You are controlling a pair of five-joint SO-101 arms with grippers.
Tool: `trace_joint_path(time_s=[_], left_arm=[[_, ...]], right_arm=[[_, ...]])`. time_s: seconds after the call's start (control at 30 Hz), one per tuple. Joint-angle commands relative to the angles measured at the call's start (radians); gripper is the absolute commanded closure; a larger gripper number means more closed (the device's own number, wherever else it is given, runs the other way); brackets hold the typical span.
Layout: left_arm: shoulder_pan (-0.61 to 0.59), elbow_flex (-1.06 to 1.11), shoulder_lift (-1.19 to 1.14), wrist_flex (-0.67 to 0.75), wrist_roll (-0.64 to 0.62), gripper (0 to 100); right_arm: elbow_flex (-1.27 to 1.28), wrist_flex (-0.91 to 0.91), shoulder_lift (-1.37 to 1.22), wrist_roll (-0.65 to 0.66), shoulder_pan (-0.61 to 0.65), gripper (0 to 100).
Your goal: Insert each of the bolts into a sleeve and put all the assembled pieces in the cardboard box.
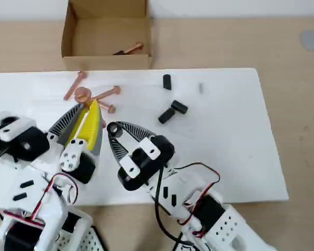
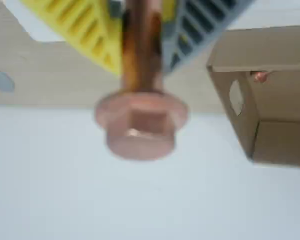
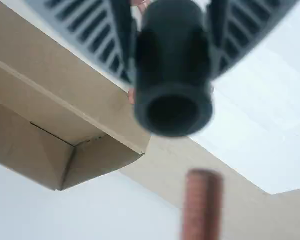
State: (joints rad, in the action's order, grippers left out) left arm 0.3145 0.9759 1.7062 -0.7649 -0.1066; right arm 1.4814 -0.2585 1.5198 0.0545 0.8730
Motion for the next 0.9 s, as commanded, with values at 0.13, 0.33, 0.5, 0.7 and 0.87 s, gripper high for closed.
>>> trace_joint_path(time_s=[0.13,0.33,0.5,0.7,0.87], left_arm=[[0.074,0.072,0.114,0.029,-0.012,100],[0.081,0.078,0.114,0.029,-0.014,100],[0.075,0.080,0.114,0.034,-0.008,100],[0.081,0.110,0.114,0.038,-0.014,100],[0.072,0.137,0.116,0.091,-0.006,100]], right_arm=[[-0.013,0.021,0.019,-0.011,0.008,98.8],[-0.012,0.021,0.019,-0.011,0.008,98.8],[-0.013,0.021,0.019,-0.011,0.008,98.8],[-0.013,0.021,0.019,-0.011,0.008,98.8],[-0.013,0.021,0.019,-0.011,0.007,98.9]])
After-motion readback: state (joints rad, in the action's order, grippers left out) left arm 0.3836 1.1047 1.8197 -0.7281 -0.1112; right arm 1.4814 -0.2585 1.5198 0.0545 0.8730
